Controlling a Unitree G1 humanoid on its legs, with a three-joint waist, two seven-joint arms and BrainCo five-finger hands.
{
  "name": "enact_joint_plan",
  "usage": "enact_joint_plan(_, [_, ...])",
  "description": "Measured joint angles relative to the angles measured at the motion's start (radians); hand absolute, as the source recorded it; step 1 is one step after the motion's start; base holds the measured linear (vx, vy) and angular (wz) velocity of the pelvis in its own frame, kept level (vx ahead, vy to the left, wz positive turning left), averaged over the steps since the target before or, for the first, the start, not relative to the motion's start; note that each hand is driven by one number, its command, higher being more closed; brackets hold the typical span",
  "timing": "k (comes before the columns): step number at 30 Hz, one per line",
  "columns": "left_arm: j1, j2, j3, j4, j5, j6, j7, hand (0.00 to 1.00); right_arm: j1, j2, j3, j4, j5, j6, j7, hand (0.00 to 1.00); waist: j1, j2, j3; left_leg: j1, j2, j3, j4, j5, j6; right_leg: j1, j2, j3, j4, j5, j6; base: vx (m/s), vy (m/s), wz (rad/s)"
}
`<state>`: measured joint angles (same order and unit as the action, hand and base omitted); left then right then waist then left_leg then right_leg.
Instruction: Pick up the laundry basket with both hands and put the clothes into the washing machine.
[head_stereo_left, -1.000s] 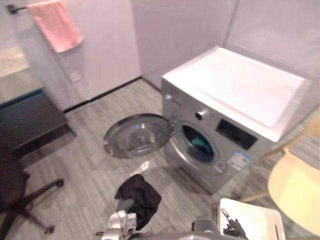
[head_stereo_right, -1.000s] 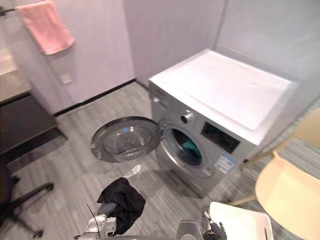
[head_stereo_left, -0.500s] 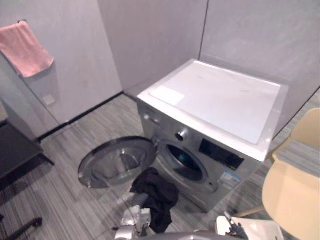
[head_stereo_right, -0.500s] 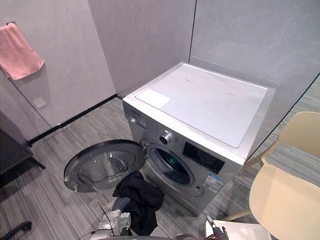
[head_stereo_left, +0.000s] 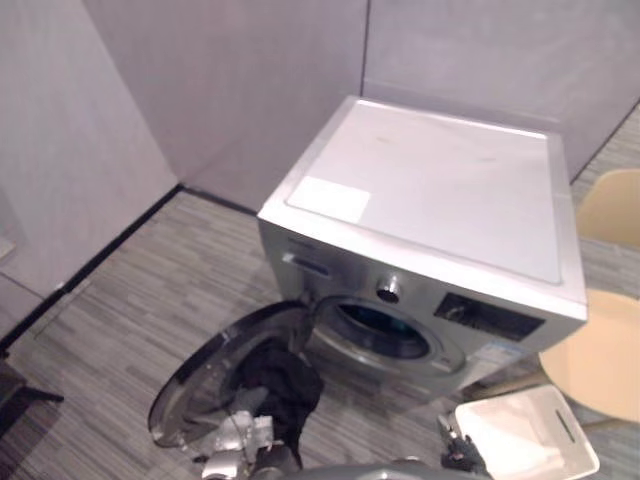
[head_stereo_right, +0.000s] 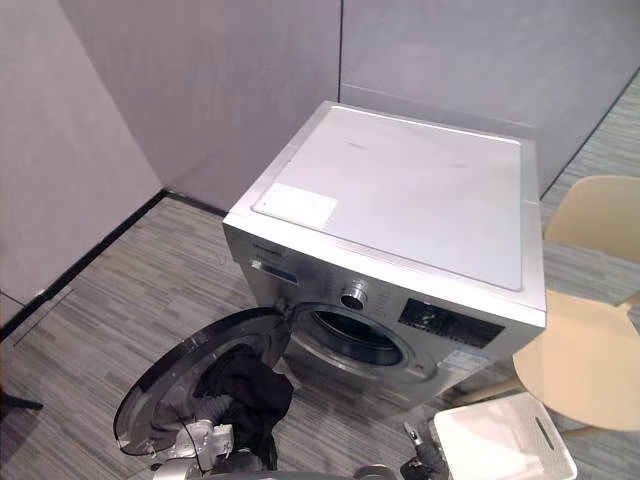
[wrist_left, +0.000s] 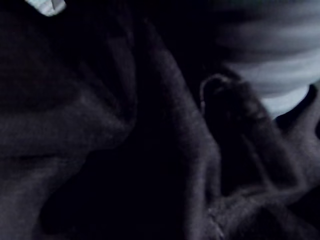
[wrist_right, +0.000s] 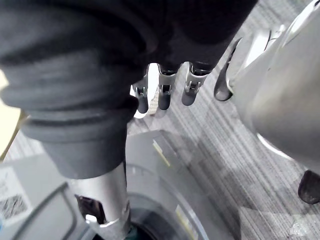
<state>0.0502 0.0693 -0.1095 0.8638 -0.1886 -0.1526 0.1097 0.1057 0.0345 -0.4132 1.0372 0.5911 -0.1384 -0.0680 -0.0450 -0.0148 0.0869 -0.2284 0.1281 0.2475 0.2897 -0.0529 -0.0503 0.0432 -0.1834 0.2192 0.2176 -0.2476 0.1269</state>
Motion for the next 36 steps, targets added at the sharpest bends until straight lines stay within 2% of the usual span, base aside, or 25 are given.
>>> enact_joint_plan(2, [-0.007,0.01,-0.028,-0.008,0.0,-0.008,-0.003,1.0,-0.004,-0.005,-0.002,0.0,0.006,0.0,0.003,0.0,-0.006,-0.004,-0.006,-0.029,-0.011,0.017,0.01,0.001,0.001,-0.033,-0.024,0.008,-0.014,-0.028,0.028,-0.12,0.055,-0.32])
enact_joint_plan(4, [-0.014,0.008,-0.085,-0.017,0.0,-0.012,-0.018,1.0,-0.009,-0.015,-0.004,-0.001,0.011,-0.001,0.003,0.0,-0.033,0.002,-0.007,-0.06,-0.023,0.03,0.012,0.001,0.002,-0.078,-0.028,0.033,-0.008,-0.032,0.026,-0.09,0.066,-0.26])
enact_joint_plan(6, [-0.024,0.015,-0.091,-0.017,0.0,-0.012,-0.021,1.0,-0.025,-0.023,-0.011,-0.002,0.035,-0.006,0.003,0.0,-0.046,0.011,-0.011,-0.108,-0.001,0.065,0.06,-0.023,0.029,-0.114,-0.022,0.077,-0.035,-0.026,0.015,-0.04,0.114,-0.59])
enact_joint_plan(7, [-0.031,0.026,-0.09,-0.018,0.0,-0.012,-0.021,1.0,-0.041,-0.023,-0.01,-0.003,0.047,-0.009,0.003,0.0,-0.045,0.012,-0.012,-0.127,0.017,0.094,0.083,-0.041,0.034,-0.136,-0.018,0.101,-0.056,-0.017,0.0,-0.03,0.1,-0.91])
enact_joint_plan(8, [-0.031,0.039,-0.084,-0.028,0.0,-0.012,-0.017,1.0,-0.063,-0.023,-0.007,-0.004,0.05,-0.01,0.002,0.0,-0.042,0.015,-0.014,-0.146,0.039,0.125,0.107,-0.065,0.032,-0.157,-0.016,0.107,-0.082,0.006,-0.039,-0.03,0.104,-1.23])
enact_joint_plan(9, [-0.028,0.053,-0.076,-0.041,-0.001,-0.012,-0.014,1.0,-0.084,-0.021,0.012,-0.002,0.059,-0.011,0.0,0.0,-0.032,0.013,-0.012,-0.151,0.076,0.175,0.113,-0.076,0.034,-0.19,-0.015,0.074,-0.099,0.045,-0.129,-0.04,0.092,-1.63])
enact_joint_plan(10, [-0.021,0.059,-0.062,-0.06,-0.001,-0.011,-0.01,1.0,-0.112,-0.02,0.064,0.004,0.06,-0.011,0.001,0.0,-0.016,0.018,-0.01,-0.151,0.124,0.223,0.098,-0.079,0.027,-0.262,-0.01,-0.071,-0.045,0.102,-0.107,-0.03,0.082,-1.77])
enact_joint_plan(11, [-0.007,0.066,-0.045,-0.087,-0.008,-0.012,0.002,1.0,-0.119,-0.017,0.084,-0.007,0.056,-0.011,0.002,0.0,-0.006,0.015,-0.01,-0.138,0.144,0.257,0.088,-0.074,0.017,-0.288,-0.012,-0.263,-0.031,0.13,-0.086,0.0,0.049,-1.48])
enact_joint_plan(12, [-0.007,0.074,-0.047,-0.093,-0.014,-0.012,0.003,1.0,-0.113,-0.017,0.092,-0.017,0.056,-0.014,0.001,0.0,-0.001,0.008,-0.012,-0.127,0.14,0.273,0.084,-0.072,0.014,-0.278,-0.01,-0.313,-0.041,0.153,-0.086,0.05,0.064,-0.83])
enact_joint_plan(13, [-0.014,0.078,-0.05,-0.097,-0.016,-0.012,0.003,1.0,-0.105,-0.032,0.099,-0.034,0.056,-0.014,0.002,0.0,0.0,0.003,-0.007,-0.11,0.128,0.29,0.088,-0.079,0.018,-0.249,-0.021,-0.308,-0.068,0.187,-0.025,0.11,0.081,-0.31])
enact_joint_plan(14, [-0.024,0.067,-0.053,-0.102,-0.018,-0.017,0.004,1.0,-0.101,-0.05,0.098,-0.044,0.056,-0.019,0.001,0.0,-0.006,0.01,0.002,-0.107,0.129,0.292,0.107,-0.081,0.027,-0.24,-0.024,-0.296,-0.066,0.182,-0.004,0.12,0.068,-0.12])
enact_joint_plan(16, [-0.057,0.052,-0.058,-0.103,-0.021,-0.029,0.004,1.0,-0.095,-0.07,0.096,-0.044,0.057,-0.026,0.002,0.0,-0.014,0.039,0.024,-0.114,0.13,0.281,0.129,-0.082,0.029,-0.243,-0.023,-0.302,-0.05,0.17,0.013,0.1,0.022,0.06])
enact_joint_plan(17, [-0.073,0.043,-0.058,-0.103,-0.034,-0.032,0.005,1.0,-0.091,-0.078,0.096,-0.043,0.057,-0.026,0.002,0.0,-0.023,0.054,0.032,-0.126,0.132,0.263,0.137,-0.081,0.029,-0.259,-0.02,-0.308,-0.022,0.155,0.015,0.09,-0.027,0.1])
enact_joint_plan(18, [-0.079,0.041,-0.058,-0.103,-0.037,-0.034,0.005,1.0,-0.091,-0.08,0.096,-0.043,0.056,-0.026,0.003,0.0,-0.025,0.058,0.036,-0.129,0.132,0.26,0.136,-0.078,0.027,-0.268,-0.019,-0.308,-0.004,0.144,0.015,0.06,-0.066,0.09])
enact_joint_plan(21, [-0.129,0.031,-0.092,-0.108,-0.067,-0.04,0.009,1.0,-0.092,-0.087,0.074,-0.055,0.058,-0.03,0.004,0.0,-0.031,0.055,0.08,-0.139,0.141,0.245,0.134,-0.062,0.023,-0.319,-0.014,-0.311,0.098,0.107,0.007,-0.01,-0.086,0.05])
enact_joint_plan(23, [-0.159,0.023,-0.109,-0.125,-0.076,-0.043,0.015,1.0,-0.092,-0.08,0.067,-0.086,0.059,-0.03,0.001,0.0,-0.026,0.044,0.099,-0.171,0.155,0.247,0.14,-0.054,0.017,-0.38,-0.008,-0.312,0.155,0.1,-0.001,-0.08,-0.087,-0.08])
enact_joint_plan(25, [-0.207,0.007,-0.124,-0.153,-0.079,-0.043,0.028,1.0,-0.092,-0.061,0.069,-0.152,0.067,-0.031,0.0,0.0,-0.03,0.016,0.146,-0.201,0.175,0.251,0.173,-0.056,0.015,-0.43,-0.009,-0.303,0.218,0.07,-0.002,-0.1,-0.067,-0.09])
enact_joint_plan(29, [-0.322,-0.037,-0.129,-0.183,-0.096,-0.043,0.058,1.0,-0.093,-0.022,0.114,-0.271,0.08,-0.036,-0.019,0.0,-0.03,-0.006,0.181,-0.287,0.211,0.283,0.218,-0.078,0.008,-0.564,-0.002,-0.272,0.299,0.045,-0.005,-0.15,-0.043,-0.24])
enact_joint_plan(36, [-0.552,-0.066,-0.096,-0.127,-0.124,-0.045,0.133,1.0,-0.094,0.028,0.187,-0.434,0.137,-0.058,-0.043,0.0,-0.051,-0.014,0.226,-0.425,0.276,0.309,0.304,-0.084,0.016,-0.74,0.02,-0.244,0.376,0.051,-0.016,-0.02,-0.029,-0.28])
